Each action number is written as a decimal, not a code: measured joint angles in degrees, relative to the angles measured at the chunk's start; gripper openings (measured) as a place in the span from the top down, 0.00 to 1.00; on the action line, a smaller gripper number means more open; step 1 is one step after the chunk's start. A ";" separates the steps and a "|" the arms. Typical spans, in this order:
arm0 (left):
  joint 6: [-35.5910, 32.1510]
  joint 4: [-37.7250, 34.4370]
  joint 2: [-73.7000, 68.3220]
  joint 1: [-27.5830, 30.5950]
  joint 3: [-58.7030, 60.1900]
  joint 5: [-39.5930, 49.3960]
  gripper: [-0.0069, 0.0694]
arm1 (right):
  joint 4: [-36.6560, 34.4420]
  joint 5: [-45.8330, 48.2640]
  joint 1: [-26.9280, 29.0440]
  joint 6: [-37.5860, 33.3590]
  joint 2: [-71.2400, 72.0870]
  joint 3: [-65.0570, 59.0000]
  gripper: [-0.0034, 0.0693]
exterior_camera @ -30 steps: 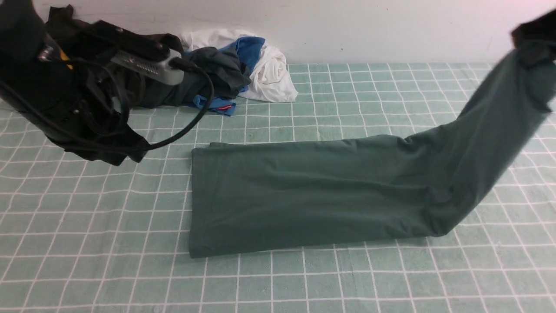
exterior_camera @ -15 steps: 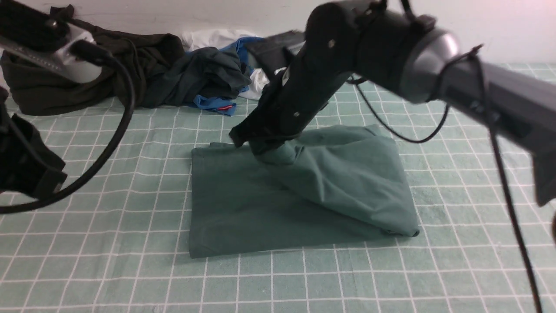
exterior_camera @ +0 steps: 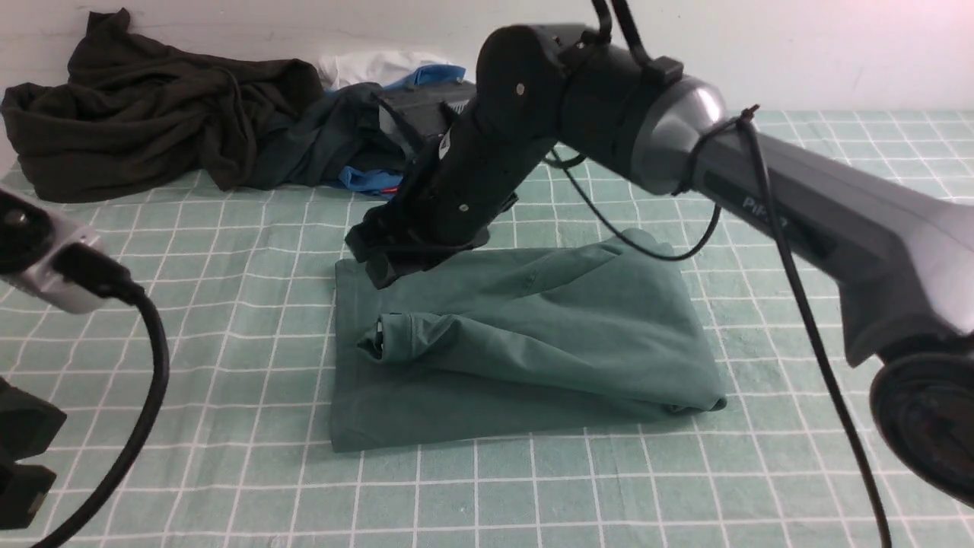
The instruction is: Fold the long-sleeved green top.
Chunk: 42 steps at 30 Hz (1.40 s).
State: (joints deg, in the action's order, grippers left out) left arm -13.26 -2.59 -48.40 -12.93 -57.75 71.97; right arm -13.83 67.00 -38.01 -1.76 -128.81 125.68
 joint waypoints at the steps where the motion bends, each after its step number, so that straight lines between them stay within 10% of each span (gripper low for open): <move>1: 0.02 0.19 1.66 0.00 0.94 0.00 0.91 | 7.60 2.54 0.19 0.93 0.70 0.60 0.36; 5: 0.31 0.95 5.61 0.00 4.22 0.05 0.91 | 18.33 3.66 0.58 4.69 -0.11 -1.53 0.35; 22: 6.92 4.54 26.22 0.00 19.83 -3.56 0.91 | 15.71 3.61 -6.34 3.45 0.32 -8.71 0.35; 31: 8.84 5.23 44.41 0.00 27.97 -12.84 0.91 | 17.53 0.45 -6.34 3.10 24.01 -18.38 0.35; 42: 8.84 5.23 46.71 0.00 28.55 -13.22 0.91 | 17.79 -24.34 -6.34 4.67 62.25 -59.15 0.42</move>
State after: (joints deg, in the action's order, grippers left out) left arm -4.42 2.64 -1.69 -12.93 -29.20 58.76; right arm 3.96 42.65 -44.35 2.91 -66.55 66.53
